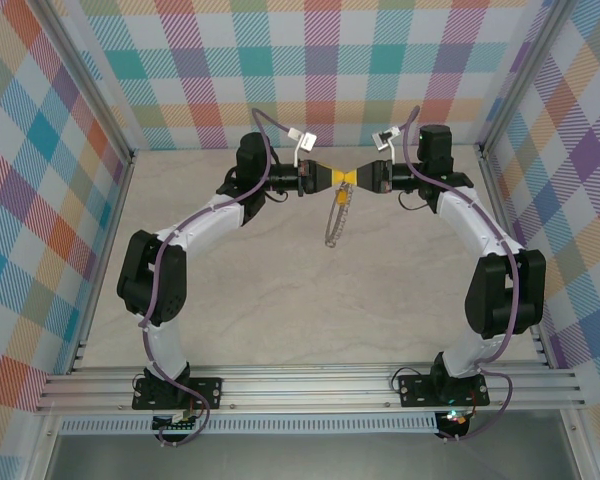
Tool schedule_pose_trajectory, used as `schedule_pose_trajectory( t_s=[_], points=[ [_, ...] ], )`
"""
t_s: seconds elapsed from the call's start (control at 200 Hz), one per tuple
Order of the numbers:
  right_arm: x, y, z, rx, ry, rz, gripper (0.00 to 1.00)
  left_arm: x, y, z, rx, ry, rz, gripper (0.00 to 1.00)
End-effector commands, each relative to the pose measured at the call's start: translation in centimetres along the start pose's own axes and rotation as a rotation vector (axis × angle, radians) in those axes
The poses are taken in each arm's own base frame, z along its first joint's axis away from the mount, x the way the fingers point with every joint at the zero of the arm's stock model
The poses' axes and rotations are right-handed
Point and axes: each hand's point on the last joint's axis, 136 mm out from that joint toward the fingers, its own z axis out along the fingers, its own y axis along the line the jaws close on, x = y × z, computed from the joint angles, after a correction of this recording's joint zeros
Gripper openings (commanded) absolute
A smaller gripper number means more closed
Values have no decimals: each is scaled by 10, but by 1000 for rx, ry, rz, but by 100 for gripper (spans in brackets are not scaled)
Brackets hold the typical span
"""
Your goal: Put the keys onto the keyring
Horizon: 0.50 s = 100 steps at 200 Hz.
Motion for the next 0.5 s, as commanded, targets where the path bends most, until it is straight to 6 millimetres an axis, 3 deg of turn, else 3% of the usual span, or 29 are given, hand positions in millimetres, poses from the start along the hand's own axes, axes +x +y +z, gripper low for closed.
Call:
schedule_pose_trajectory(
  t_s=[0.0, 0.05, 0.17, 0.355, 0.495],
  points=[
    [-10, 6, -3, -10, -21, -32, 7, -4, -19, 9, 59, 4, 51, 0],
    [-11, 9, -5, 4, -34, -40, 20, -5, -18, 10, 51, -6, 48, 0],
    [-14, 16, -17, 53, -89, -58, 39, -11, -17, 11, 47, -49, 38, 0],
    [-11, 18, -39, 159, -203, -62, 42, -18, -20, 8, 48, -104, 44, 0],
    [-3, -3, -50, 280, -316, -18, 41, -22, -23, 6, 62, -132, 49, 0]
  ],
)
